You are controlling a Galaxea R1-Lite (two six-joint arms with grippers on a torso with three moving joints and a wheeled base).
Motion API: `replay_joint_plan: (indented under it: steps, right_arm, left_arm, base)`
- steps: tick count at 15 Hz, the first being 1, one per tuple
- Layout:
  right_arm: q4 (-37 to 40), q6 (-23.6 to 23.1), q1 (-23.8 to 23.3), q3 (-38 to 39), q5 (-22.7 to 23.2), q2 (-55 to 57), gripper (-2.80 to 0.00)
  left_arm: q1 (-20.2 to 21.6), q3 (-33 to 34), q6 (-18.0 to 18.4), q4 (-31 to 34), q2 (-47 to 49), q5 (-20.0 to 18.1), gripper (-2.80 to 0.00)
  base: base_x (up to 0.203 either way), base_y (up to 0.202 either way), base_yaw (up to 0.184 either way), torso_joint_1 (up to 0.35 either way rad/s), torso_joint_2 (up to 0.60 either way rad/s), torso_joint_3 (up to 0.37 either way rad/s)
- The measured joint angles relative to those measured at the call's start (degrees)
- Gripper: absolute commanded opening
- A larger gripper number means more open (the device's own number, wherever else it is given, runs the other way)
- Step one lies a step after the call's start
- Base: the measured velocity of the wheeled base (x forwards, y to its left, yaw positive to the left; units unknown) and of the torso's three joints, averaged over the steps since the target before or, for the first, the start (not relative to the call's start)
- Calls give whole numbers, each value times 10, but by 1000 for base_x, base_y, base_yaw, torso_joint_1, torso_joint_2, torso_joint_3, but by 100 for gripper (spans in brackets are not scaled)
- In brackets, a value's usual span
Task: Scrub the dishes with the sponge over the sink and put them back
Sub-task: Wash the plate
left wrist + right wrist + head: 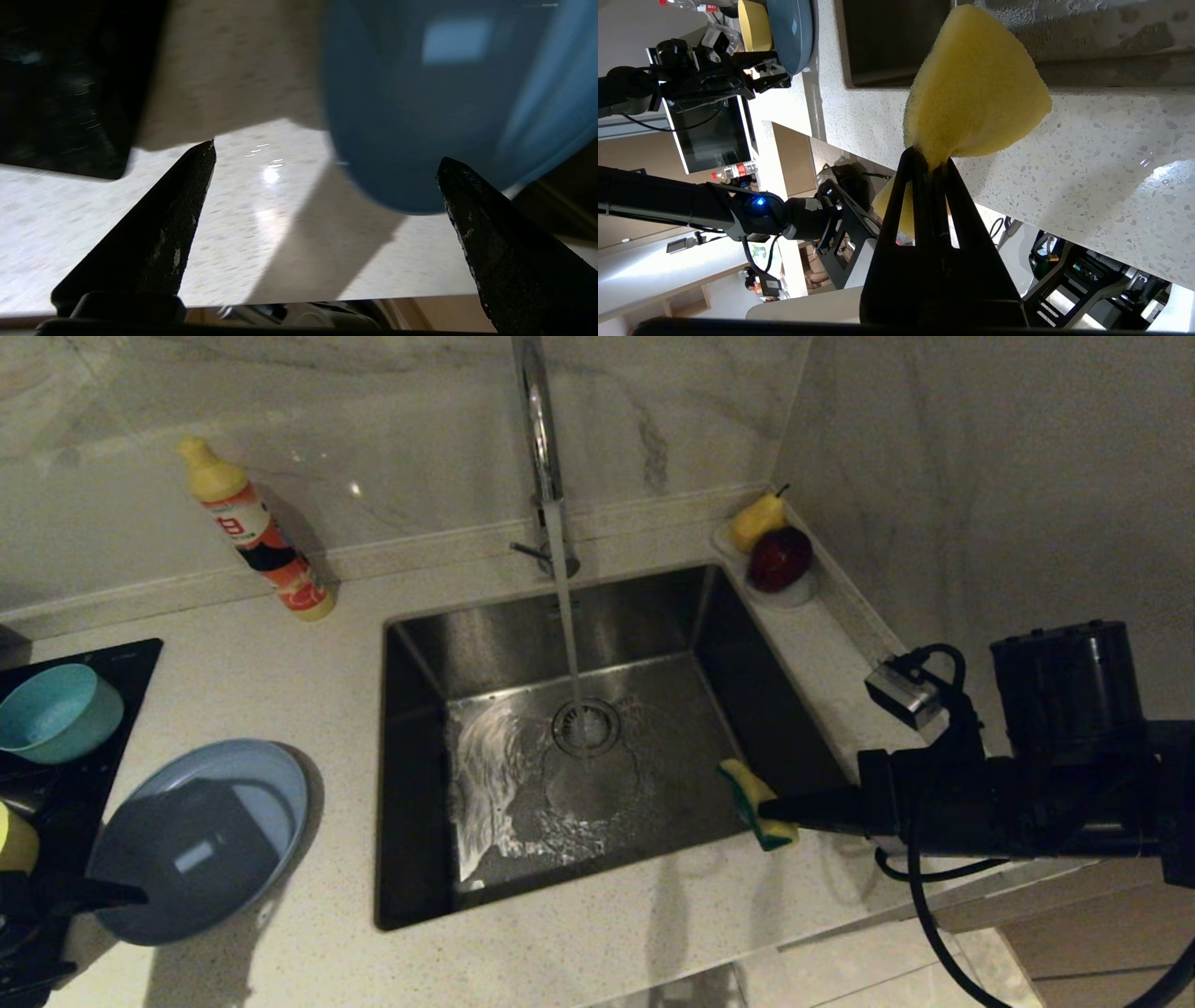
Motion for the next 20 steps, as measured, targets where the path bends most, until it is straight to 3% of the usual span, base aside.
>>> replay_joint_plan:
  steps: [5, 11, 20]
  right_arm:
    - [-13, 1, 0, 0, 9, 1, -280]
    - [-14, 0, -2, 6, 9, -1, -280]
    - [-14, 0, -7, 8, 9, -6, -280]
  left_arm:
    - [0, 6, 1, -7, -1, -29, 0]
    - [0, 48, 0, -90, 1, -28, 0]
    - [1, 52, -5, -92, -3, -71, 0]
  base:
    - [0, 0, 0, 0, 0, 0]
    - [0, 0, 0, 0, 0, 0]
    - [0, 0, 0, 3, 0, 0]
